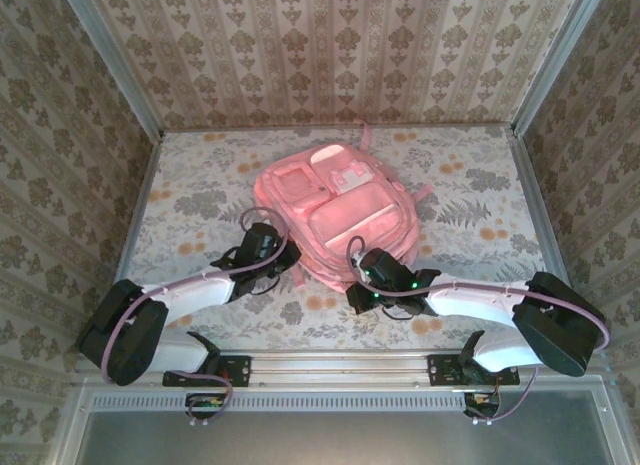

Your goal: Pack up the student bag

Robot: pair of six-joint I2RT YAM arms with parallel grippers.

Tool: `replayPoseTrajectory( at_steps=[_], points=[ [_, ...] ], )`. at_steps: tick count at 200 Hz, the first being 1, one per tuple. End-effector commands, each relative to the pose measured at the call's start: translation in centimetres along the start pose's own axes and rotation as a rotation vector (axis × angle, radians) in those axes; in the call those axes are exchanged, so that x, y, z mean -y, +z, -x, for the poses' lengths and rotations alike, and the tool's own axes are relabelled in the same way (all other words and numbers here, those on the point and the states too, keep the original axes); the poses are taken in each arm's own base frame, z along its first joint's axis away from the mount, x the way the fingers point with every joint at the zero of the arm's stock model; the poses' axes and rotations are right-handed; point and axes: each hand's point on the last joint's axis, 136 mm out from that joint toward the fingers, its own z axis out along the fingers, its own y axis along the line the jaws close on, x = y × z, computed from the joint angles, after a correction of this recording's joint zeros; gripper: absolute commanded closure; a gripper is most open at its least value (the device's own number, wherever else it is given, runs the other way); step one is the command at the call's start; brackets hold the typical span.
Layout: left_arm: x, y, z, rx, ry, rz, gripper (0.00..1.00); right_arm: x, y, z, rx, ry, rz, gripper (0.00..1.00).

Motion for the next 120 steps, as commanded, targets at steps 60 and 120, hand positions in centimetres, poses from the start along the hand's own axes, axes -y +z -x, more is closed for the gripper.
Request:
replayPoseTrajectory(
  at_steps=[60, 120],
  points=[
    [2.6, 1.1, 7.6, 0.014, 0.044, -0.009, 0.66, -2.7, 2.3, 3.7, -0.041, -0.046, 0.011, 1.00],
    [-0.3, -2.2, 5.0, -0.038, -0.130, 0.040, 0.49, -6.9, 4.7, 8.6, 0.025, 0.010, 0.146, 1.00]
  ],
)
